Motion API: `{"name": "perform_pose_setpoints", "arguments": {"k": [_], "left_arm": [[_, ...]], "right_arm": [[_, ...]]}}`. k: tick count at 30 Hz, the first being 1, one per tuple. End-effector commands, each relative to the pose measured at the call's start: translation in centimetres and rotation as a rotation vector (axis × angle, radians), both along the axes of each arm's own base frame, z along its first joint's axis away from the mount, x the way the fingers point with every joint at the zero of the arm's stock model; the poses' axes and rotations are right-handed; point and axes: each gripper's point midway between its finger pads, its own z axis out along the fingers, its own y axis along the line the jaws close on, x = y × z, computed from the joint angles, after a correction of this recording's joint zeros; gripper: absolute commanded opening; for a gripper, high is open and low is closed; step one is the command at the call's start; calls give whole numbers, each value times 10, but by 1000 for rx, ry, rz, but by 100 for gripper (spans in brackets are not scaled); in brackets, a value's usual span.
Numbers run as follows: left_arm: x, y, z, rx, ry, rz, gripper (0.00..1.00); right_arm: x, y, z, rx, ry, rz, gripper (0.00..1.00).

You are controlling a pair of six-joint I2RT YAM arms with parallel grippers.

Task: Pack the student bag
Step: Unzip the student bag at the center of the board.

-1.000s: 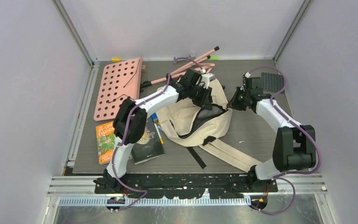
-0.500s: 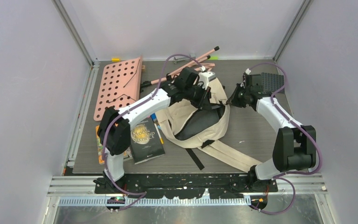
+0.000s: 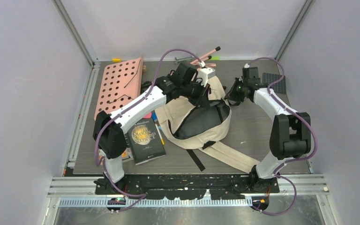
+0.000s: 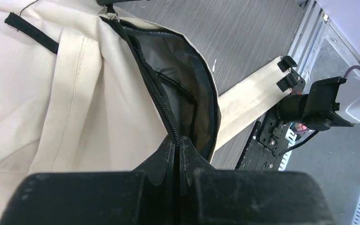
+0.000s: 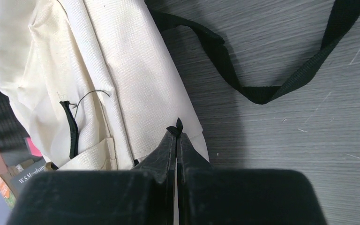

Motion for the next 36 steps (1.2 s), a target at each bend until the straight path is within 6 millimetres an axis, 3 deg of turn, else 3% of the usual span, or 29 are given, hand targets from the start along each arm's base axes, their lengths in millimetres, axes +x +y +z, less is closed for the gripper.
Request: {"name": "perform_pose_setpoints", "arguments": {"k": [1, 6, 11, 13, 18, 19, 20, 22, 27, 31, 36], "left_arm": [[-35, 6, 66, -104, -6, -104, 0], [-29, 9, 68, -87, -24, -90, 0], [10, 16, 58, -76, -25, -10, 0], [33, 17, 49, -70, -19, 19, 0], [103, 31, 21, -33, -28, 138, 3], [117, 36, 14, -18, -38, 167, 4], [130, 40, 6, -1, -46, 194, 5], [154, 47, -9, 28, -65, 252, 13], [196, 60, -48, 88, -87, 346, 32], [208, 65, -67, 128, -79, 385, 51], [189, 61, -58, 81, -6, 363, 67]], "right_arm": [[33, -31, 6, -105, -69, -117, 0], [45, -35, 7, -123, -79, -133, 0], [43, -36, 16, -140, -90, -112, 1], [36, -37, 20, -151, -89, -101, 10], [6, -40, 25, -171, -64, -84, 54], [2, -40, 33, -169, -80, -83, 59], [-7, -39, 28, -165, -60, -70, 66], [-21, -34, 30, -145, -61, -39, 72], [-55, -16, 34, -73, -52, 49, 75], [-71, -7, 40, -54, -64, 84, 77], [-79, -13, 22, -86, -7, 63, 77]]}}
